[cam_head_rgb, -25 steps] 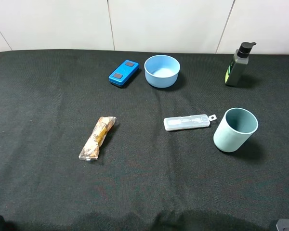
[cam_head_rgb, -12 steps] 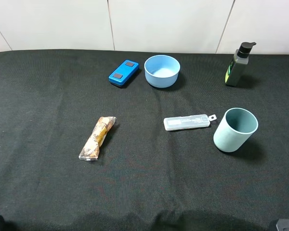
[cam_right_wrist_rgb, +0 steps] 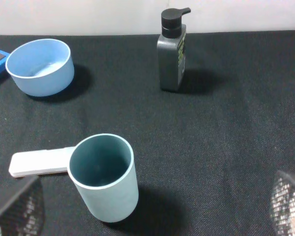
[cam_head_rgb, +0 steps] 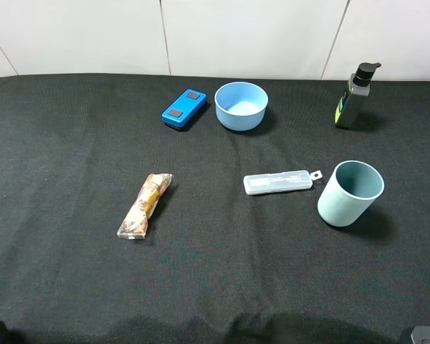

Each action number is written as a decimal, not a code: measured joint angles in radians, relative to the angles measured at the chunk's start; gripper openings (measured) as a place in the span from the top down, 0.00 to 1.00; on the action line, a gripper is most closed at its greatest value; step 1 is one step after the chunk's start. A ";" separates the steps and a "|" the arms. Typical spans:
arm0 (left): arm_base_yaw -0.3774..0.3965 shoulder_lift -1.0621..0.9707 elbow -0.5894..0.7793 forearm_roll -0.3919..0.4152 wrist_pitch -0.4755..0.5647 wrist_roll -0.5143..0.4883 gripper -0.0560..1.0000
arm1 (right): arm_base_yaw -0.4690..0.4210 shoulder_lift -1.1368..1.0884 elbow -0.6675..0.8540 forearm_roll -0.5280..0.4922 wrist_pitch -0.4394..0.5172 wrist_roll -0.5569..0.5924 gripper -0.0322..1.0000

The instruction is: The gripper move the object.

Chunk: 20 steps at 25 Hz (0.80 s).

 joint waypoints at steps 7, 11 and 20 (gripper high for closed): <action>0.000 0.000 0.000 0.000 0.000 0.000 0.01 | 0.000 0.000 0.000 0.000 0.000 0.000 0.30; 0.011 0.000 0.000 0.000 0.000 0.000 0.01 | 0.000 0.000 0.000 0.000 0.000 0.000 0.30; 0.123 0.000 0.000 0.000 0.000 0.000 0.00 | 0.000 0.000 0.000 0.000 0.000 0.000 0.30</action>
